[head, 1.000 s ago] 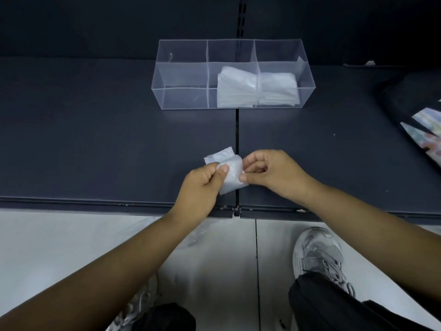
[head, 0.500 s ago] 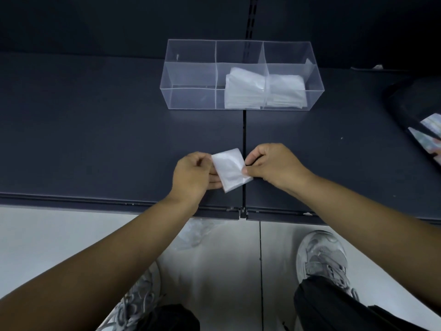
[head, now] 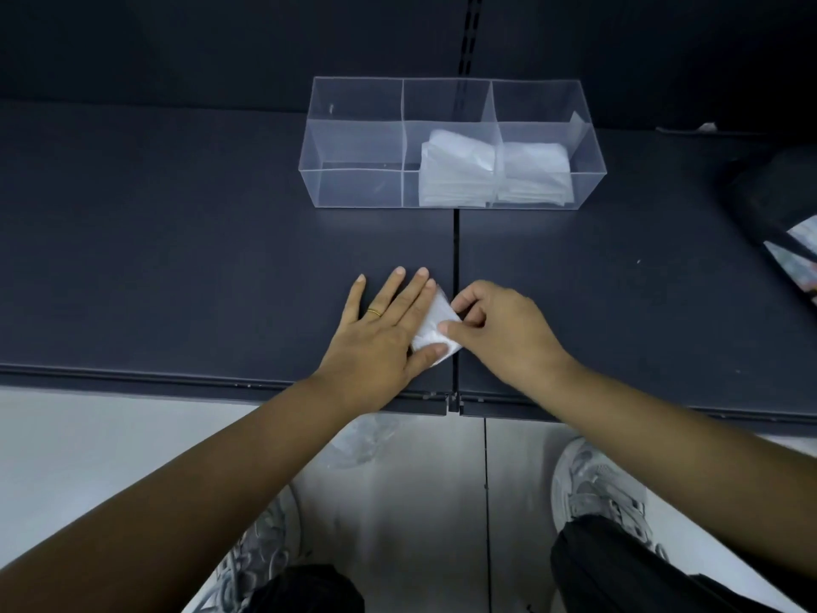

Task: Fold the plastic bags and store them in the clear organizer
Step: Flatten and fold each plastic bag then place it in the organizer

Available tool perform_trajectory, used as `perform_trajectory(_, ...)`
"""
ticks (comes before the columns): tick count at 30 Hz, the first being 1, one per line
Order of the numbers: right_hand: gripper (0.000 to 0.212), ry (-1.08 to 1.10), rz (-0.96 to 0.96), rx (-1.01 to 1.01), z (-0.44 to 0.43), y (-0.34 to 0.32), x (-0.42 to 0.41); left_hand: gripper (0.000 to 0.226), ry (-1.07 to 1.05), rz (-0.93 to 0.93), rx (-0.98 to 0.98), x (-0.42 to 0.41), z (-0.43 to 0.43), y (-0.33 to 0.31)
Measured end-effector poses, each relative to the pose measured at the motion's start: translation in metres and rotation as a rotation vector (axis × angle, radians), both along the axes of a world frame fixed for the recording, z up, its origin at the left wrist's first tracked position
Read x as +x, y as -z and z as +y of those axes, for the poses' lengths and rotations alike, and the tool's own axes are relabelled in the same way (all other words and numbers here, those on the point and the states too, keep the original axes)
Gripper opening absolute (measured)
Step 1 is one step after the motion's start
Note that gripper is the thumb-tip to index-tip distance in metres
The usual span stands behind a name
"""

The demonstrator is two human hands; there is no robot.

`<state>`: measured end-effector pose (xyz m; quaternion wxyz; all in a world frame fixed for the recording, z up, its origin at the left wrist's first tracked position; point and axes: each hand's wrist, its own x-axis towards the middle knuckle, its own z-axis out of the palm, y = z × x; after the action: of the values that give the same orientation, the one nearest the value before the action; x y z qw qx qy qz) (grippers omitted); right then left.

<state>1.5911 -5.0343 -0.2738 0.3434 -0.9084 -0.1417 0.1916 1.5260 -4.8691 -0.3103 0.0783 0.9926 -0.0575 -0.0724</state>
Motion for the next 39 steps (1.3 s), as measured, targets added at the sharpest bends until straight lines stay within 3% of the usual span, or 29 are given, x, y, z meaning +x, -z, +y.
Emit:
perform_trajectory(5, 0.018, -0.026, -0.252, -0.137, -0.005, 0.008, -0.015, 0.089, -0.058, 0.033, 0.058, -0.003, -0.002, 0.001)
perform_trajectory(8, 0.020, 0.012, -0.198, -0.058, -0.005, 0.007, -0.015, 0.098, -0.147, 0.066, 0.062, -0.007, -0.008, -0.001)
perform_trajectory(11, 0.020, 0.102, -0.020, 0.106, 0.001, 0.001, -0.009, 0.099, -0.228, 0.094, 0.042, -0.013, -0.020, -0.005)
perform_trajectory(14, 0.023, 0.126, 0.147, 0.243, 0.006, -0.004, -0.001, 0.104, -0.282, 0.186, -0.243, -0.010, -0.018, -0.019)
perform_trajectory(16, 0.026, 0.006, 0.129, 0.239, 0.005, -0.012, 0.003, 0.110, -0.308, 0.226, -0.531, 0.000, -0.002, -0.037)
perform_trajectory(18, 0.027, -0.179, 0.069, 0.202, 0.003, -0.025, 0.008, 0.114, -0.189, 0.204, -0.612, 0.012, 0.013, -0.057)
perform_trajectory(20, 0.028, -0.322, 0.021, 0.204, 0.003, -0.040, 0.014, 0.096, -0.063, 0.202, -0.588, 0.023, 0.019, -0.071)
perform_trajectory(24, 0.027, -0.299, 0.011, 0.210, 0.002, -0.057, 0.038, 0.013, -0.167, 0.140, -0.846, 0.037, 0.019, -0.079)
perform_trajectory(29, 0.013, -0.116, 0.037, 0.263, -0.003, -0.068, 0.086, 0.012, -0.421, -0.116, -1.056, 0.050, 0.028, -0.077)
perform_trajectory(32, 0.011, -0.001, -0.048, 0.286, 0.009, -0.072, 0.135, 0.012, -0.508, -0.272, -0.927, 0.057, 0.036, -0.073)
perform_trajectory(35, 0.011, 0.022, -0.187, 0.163, 0.028, -0.067, 0.173, 0.005, -0.440, -0.352, -0.713, 0.059, 0.037, -0.071)
perform_trajectory(39, 0.012, -0.016, -0.381, -0.187, 0.041, -0.045, 0.191, 0.052, -0.294, -0.326, -0.331, 0.064, 0.041, -0.060)
